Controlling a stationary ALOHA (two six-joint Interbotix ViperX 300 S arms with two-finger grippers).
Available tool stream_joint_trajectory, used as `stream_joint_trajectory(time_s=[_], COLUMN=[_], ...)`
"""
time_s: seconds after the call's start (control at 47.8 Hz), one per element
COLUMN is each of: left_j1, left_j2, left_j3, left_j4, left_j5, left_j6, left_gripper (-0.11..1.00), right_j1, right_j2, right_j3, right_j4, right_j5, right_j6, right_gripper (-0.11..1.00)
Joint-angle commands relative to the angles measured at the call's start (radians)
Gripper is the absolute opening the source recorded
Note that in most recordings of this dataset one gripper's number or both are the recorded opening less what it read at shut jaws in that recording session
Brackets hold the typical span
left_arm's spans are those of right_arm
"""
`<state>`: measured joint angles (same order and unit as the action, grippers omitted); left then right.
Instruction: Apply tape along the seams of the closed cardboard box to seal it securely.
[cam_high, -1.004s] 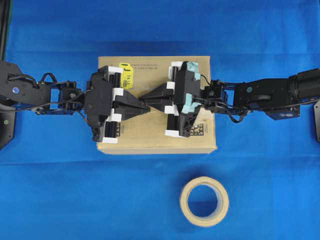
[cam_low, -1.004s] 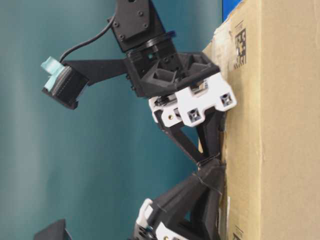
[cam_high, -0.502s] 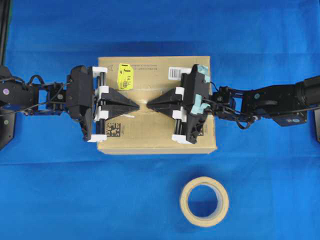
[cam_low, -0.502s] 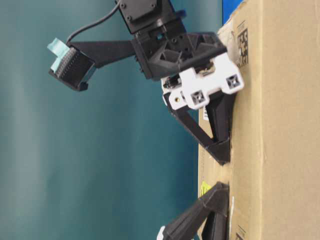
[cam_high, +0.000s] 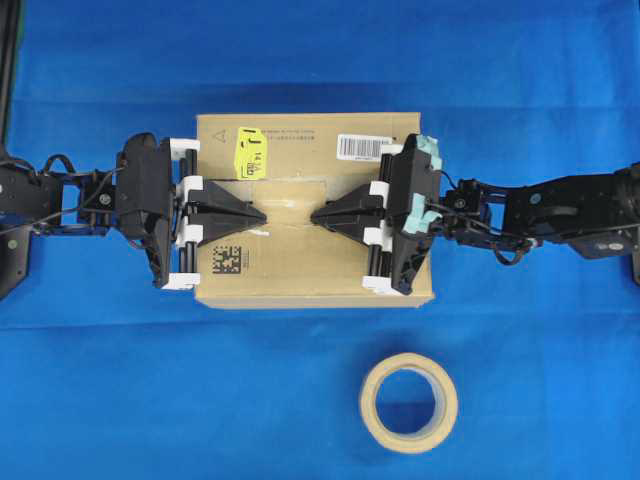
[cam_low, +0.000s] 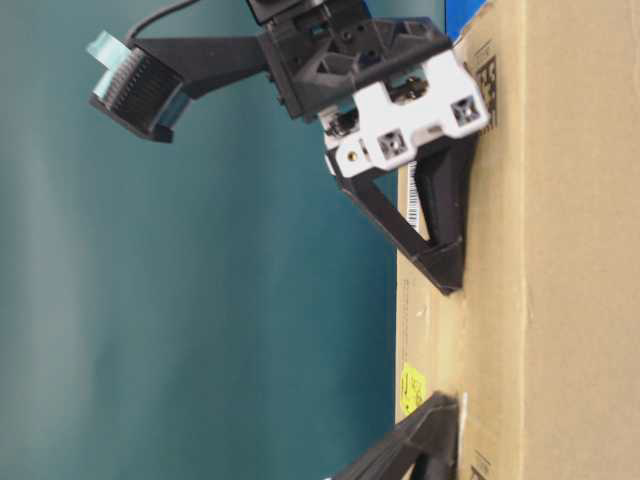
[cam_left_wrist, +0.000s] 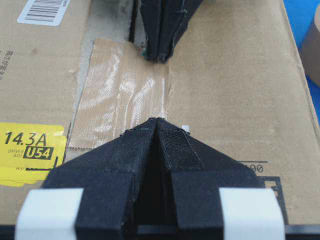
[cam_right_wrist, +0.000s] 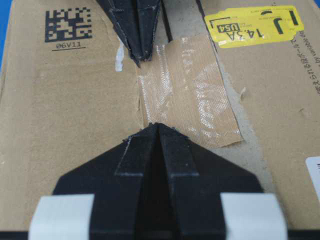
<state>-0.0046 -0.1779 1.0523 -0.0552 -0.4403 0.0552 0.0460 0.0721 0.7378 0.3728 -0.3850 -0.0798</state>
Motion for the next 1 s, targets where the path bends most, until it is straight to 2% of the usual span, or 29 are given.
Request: stream_joint_trajectory(time_s=[0.0, 0.167, 0.335, 0.69, 0.983], left_j1=[-0.017, 0.0, 0.006, 0.023, 0.028], left_j2=[-0.071, -0.202, -0.353, -0.712, -0.945], left_j3=[-0.04, -0.104, -0.103, 0.014, 0.164], left_j4=[0.008, 0.011, 0.011, 0.011, 0.011], left_j5=[0.046, 0.255, 0.391, 0.549, 0.606], left_j6=[0.009, 0.038, 0.041, 0.041, 0.028], left_gripper=[0.0, 0.0, 0.0, 0.0, 0.0], right_j1=[0.029, 0.028, 0.017, 0.0, 0.0], right_j2=[-0.063, -0.218, -0.379, -0.704, -0.865], right_j3=[0.018, 0.038, 0.092, 0.268, 0.393], right_j4=[-0.006, -0.008, -0.008, -0.008, -0.008], right_j5=[0.006, 0.023, 0.06, 0.163, 0.233], right_j6=[-0.011, -0.072, -0.118, -0.127, -0.127], right_gripper=[0.0, 0.0, 0.0, 0.0, 0.0])
